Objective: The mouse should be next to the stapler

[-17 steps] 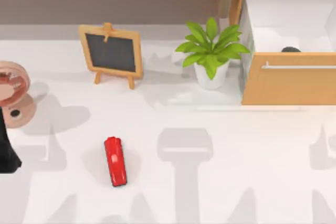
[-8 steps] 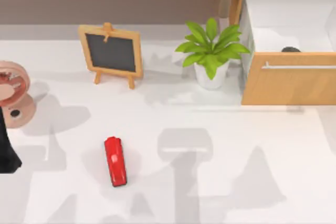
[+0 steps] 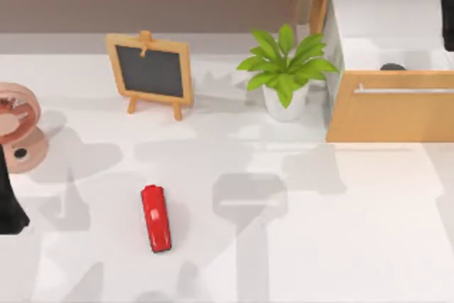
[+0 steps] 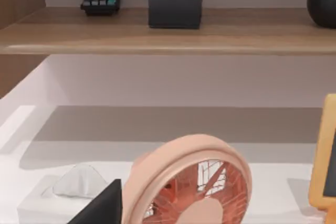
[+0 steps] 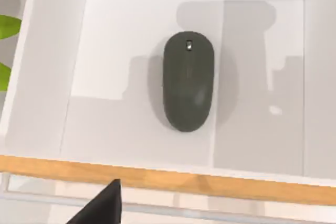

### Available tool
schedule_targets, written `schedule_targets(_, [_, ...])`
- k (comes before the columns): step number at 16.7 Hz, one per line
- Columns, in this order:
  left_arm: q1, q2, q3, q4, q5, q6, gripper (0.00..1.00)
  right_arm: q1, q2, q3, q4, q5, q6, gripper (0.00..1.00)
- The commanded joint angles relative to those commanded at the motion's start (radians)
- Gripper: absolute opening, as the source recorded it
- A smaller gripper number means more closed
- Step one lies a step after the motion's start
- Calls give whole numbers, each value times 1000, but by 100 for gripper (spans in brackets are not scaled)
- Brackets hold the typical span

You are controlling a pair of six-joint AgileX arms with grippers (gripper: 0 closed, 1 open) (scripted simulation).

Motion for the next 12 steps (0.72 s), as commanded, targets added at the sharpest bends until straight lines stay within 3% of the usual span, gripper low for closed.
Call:
schedule_targets(7, [0,0,0,0,0,0,100,20,555,540,-218,-15,47,100])
schedule_targets(12, [0,0,0,0,0,0,100,31,852,769,-384,0,54,100])
